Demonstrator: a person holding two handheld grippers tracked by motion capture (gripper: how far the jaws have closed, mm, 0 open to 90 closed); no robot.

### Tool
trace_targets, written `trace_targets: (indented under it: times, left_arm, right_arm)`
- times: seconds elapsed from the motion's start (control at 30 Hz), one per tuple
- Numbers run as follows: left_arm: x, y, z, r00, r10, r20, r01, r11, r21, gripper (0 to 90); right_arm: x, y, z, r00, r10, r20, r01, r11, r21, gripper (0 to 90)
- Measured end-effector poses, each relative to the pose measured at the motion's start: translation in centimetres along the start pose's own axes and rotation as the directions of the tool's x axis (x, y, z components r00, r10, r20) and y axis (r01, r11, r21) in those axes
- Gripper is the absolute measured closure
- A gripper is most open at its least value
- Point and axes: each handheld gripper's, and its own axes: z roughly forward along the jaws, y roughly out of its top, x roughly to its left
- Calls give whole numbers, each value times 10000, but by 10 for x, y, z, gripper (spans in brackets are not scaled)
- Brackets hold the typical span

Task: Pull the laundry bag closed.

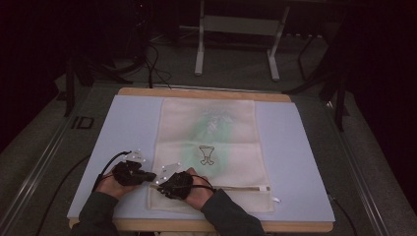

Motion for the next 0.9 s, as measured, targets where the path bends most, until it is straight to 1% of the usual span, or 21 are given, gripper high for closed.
trace_targets:
  times: [0.13,0.4,0.47,0.9]
  left_arm:
    - [0,0,0,10000,-27,10,27,10000,-45,900]
    - [0,-1,0,10000,-20,21,20,10000,-55,900]
    - [0,-1,0,10000,10,9,-10,10000,-53,900]
    - [0,-1,0,10000,-23,4,23,10000,-89,900]
  right_arm:
    - [0,-1,-3,9999,-124,23,124,9998,142,821]
    - [0,-4,-8,9999,-143,51,142,9996,228,821]
    - [-1,-5,-10,9997,-222,84,220,9994,286,820]
    - [-1,-13,-17,9998,-187,117,182,9990,407,820]
